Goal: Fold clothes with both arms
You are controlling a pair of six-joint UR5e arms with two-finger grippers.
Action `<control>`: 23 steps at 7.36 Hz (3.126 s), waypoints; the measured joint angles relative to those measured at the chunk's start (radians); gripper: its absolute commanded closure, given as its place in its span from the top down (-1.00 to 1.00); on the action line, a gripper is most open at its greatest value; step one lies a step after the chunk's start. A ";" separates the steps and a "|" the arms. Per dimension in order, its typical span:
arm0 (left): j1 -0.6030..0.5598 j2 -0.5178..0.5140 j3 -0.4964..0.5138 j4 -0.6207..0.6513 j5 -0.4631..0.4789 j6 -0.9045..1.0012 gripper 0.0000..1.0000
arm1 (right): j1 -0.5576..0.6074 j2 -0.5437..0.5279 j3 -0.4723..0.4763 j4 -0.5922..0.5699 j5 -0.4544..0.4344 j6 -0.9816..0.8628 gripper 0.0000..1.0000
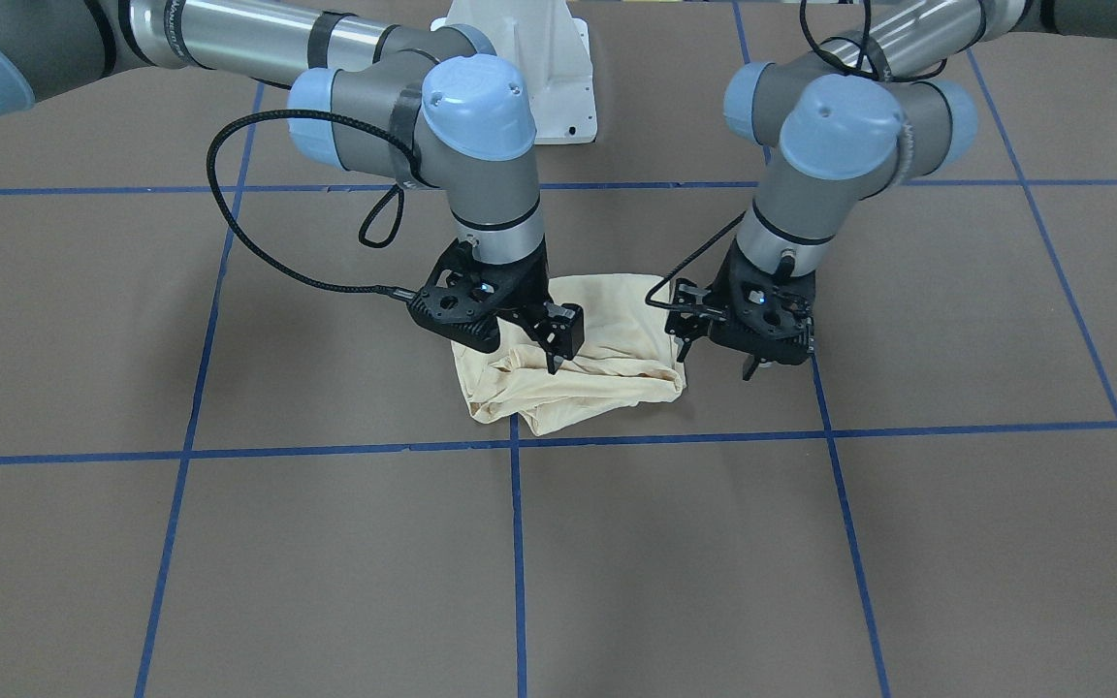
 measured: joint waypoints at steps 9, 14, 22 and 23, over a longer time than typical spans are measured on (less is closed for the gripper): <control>-0.059 0.025 -0.003 0.000 -0.071 0.138 1.00 | -0.153 0.033 -0.234 0.082 -0.326 -0.420 1.00; -0.060 0.031 -0.011 0.002 -0.074 0.134 1.00 | 0.009 0.093 -0.374 0.211 -0.305 -0.521 1.00; -0.105 0.273 -0.181 0.002 -0.057 0.135 1.00 | 0.341 -0.439 0.209 -0.040 0.122 -0.915 1.00; -0.139 0.304 -0.195 0.002 -0.061 0.137 1.00 | 0.423 -0.545 0.248 -0.043 0.183 -1.047 1.00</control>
